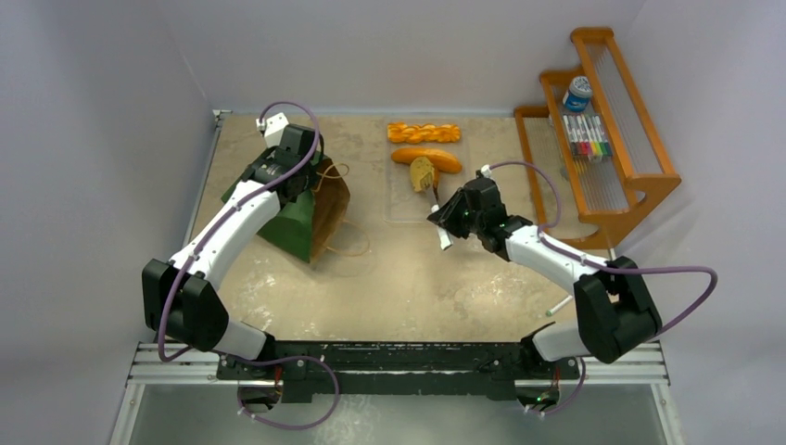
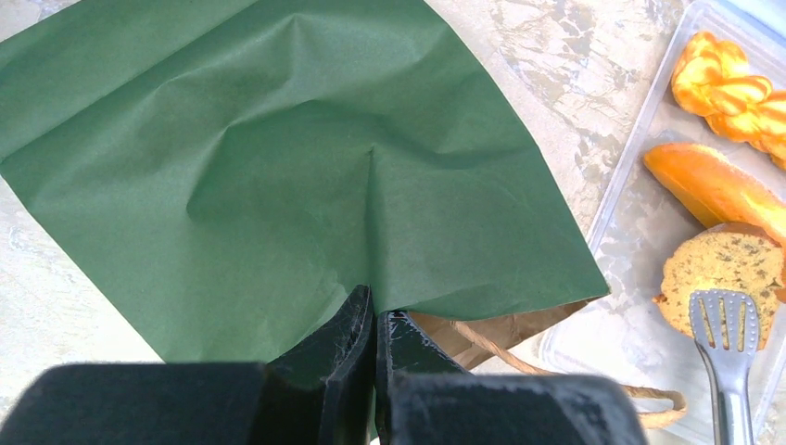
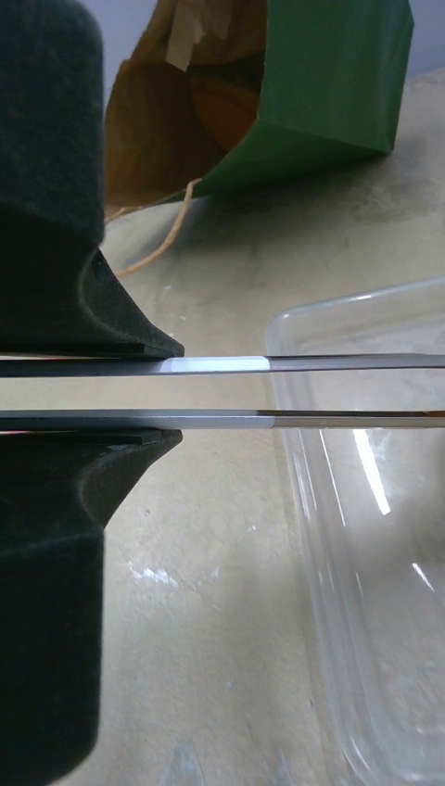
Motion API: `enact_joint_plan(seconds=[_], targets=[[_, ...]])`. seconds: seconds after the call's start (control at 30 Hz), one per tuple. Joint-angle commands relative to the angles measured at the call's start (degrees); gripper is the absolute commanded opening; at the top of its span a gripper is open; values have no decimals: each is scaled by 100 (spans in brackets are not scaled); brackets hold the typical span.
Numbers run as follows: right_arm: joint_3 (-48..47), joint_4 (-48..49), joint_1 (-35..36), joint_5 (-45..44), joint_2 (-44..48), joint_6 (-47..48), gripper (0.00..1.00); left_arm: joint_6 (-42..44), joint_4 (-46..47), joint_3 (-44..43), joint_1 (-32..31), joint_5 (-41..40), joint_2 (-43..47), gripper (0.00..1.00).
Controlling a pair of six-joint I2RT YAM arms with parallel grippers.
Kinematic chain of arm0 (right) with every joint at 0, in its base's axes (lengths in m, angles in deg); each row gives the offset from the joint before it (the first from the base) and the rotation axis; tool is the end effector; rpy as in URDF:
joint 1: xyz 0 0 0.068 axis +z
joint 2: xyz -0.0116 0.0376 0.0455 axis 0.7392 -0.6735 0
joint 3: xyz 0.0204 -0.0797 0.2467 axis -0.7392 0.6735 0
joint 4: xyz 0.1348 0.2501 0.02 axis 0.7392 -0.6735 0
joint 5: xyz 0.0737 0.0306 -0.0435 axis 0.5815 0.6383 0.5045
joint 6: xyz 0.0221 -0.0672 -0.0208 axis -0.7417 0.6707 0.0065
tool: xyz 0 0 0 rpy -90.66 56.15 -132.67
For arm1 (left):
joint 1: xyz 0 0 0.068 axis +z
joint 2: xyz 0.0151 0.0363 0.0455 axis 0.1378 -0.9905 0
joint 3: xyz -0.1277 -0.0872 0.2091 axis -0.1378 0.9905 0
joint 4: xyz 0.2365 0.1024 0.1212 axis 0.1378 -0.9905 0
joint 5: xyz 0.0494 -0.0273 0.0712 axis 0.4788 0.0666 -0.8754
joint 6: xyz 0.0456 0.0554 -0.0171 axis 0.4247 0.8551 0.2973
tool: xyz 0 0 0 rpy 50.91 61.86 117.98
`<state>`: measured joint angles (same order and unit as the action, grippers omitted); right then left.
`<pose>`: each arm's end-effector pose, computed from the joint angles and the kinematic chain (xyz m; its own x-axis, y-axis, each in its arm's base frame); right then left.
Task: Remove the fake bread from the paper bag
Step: Place the fake bread in the container.
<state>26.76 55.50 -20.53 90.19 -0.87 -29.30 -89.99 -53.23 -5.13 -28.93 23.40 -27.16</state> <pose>0.3087 0.1590 0.1791 -0.6492 0.5894 -0.4808 0.1201 0.7036 0.7004 0.3432 -0.1001 0.2893 -0.4906 -0.4637 -0.7378 -0.4645 0.8555 -0.2288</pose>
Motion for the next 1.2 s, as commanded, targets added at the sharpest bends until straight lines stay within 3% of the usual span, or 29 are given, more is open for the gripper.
enact_joint_plan(seconds=[0.0, 0.37, 0.8, 0.87, 1.0, 1.17], targets=[[-38, 383, 168, 339, 292, -368, 0, -19, 313, -58, 45, 95, 252, 0], [-89, 390, 676, 291, 244, -782, 0, -12, 304, -43, 39, 148, 327, 0], [193, 755, 702, 206, -157, -1121, 2, 137, 292, -66, 38, 176, 318, 0], [175, 785, 698, 286, -253, -1124, 7, 152, 289, -59, 40, 189, 311, 0], [159, 864, 712, 397, -343, -1095, 30, 182, 286, -66, 44, 187, 304, 0], [186, 766, 714, 378, -275, -1045, 39, 186, 322, -76, 44, 192, 280, 0]])
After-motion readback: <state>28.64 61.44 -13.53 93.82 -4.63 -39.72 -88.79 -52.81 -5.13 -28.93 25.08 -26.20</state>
